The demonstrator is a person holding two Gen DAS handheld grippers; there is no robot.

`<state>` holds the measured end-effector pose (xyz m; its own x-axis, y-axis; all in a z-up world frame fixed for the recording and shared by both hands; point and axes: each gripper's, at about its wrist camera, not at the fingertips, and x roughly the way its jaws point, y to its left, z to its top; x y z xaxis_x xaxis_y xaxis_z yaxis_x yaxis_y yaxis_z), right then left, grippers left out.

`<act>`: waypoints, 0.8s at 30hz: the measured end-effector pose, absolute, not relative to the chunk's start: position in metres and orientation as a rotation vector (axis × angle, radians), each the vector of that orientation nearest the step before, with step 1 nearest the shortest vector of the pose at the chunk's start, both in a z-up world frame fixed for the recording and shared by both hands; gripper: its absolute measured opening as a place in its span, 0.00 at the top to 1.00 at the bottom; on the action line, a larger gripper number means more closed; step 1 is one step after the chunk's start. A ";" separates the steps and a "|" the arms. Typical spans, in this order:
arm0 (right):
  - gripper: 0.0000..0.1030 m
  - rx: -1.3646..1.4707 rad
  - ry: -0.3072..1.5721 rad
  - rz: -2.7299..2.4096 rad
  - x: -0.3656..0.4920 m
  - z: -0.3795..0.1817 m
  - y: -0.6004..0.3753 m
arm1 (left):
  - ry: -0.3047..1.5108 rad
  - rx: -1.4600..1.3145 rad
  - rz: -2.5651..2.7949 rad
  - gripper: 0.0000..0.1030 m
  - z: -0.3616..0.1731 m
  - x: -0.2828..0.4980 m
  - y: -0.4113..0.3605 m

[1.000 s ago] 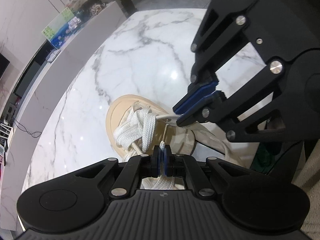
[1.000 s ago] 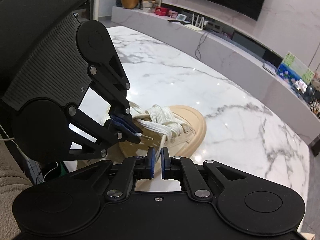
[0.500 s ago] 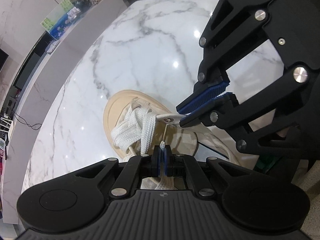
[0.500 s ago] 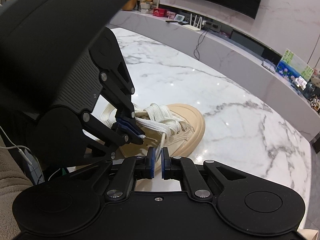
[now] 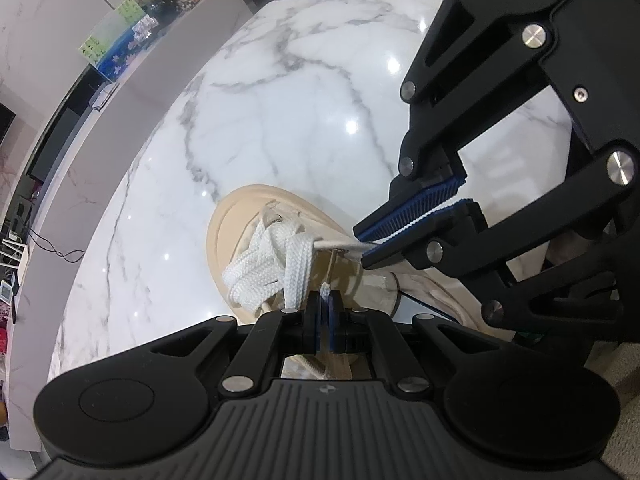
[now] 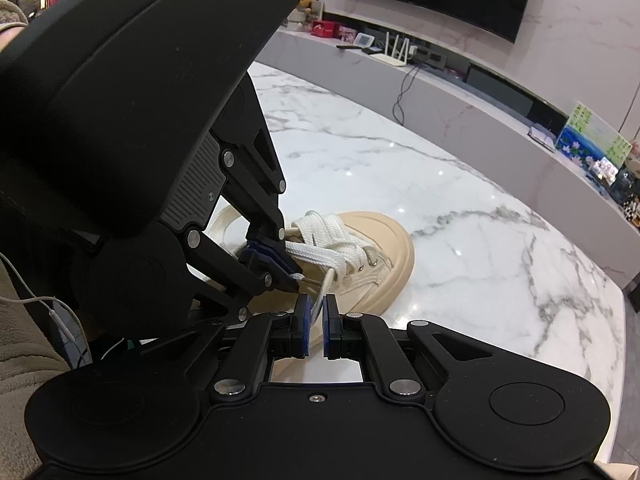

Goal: Lace up shoes with both hands
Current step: 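Open the right gripper and release the lace tip to the left gripper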

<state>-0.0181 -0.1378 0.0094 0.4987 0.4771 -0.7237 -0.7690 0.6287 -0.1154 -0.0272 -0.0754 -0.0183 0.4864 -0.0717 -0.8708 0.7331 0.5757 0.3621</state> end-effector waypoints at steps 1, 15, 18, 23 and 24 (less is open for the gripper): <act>0.97 -0.462 0.708 0.789 -0.019 0.009 -0.138 | 0.941 0.824 -0.566 0.97 -0.018 -0.027 -0.076; 0.97 -0.488 0.673 0.808 -0.024 0.020 -0.148 | 0.889 0.851 -0.617 0.96 -0.012 -0.025 -0.083; 0.97 -0.538 0.667 0.810 -0.022 0.019 -0.150 | 0.886 0.855 -0.624 0.96 -0.012 -0.024 -0.085; 0.96 -0.631 0.661 0.833 -0.019 0.011 -0.149 | 0.891 0.855 -0.632 0.96 -0.013 -0.019 -0.086; 0.96 -0.656 0.658 0.843 -0.019 0.009 -0.149 | 0.892 0.855 -0.634 0.96 -0.013 -0.019 -0.086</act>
<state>-0.0191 -0.1489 0.0093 0.4997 0.4496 -0.7404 -0.8275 0.5004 -0.2547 -0.0185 -0.0865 -0.0130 0.4916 -0.1251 -0.8618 0.7726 0.5192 0.3654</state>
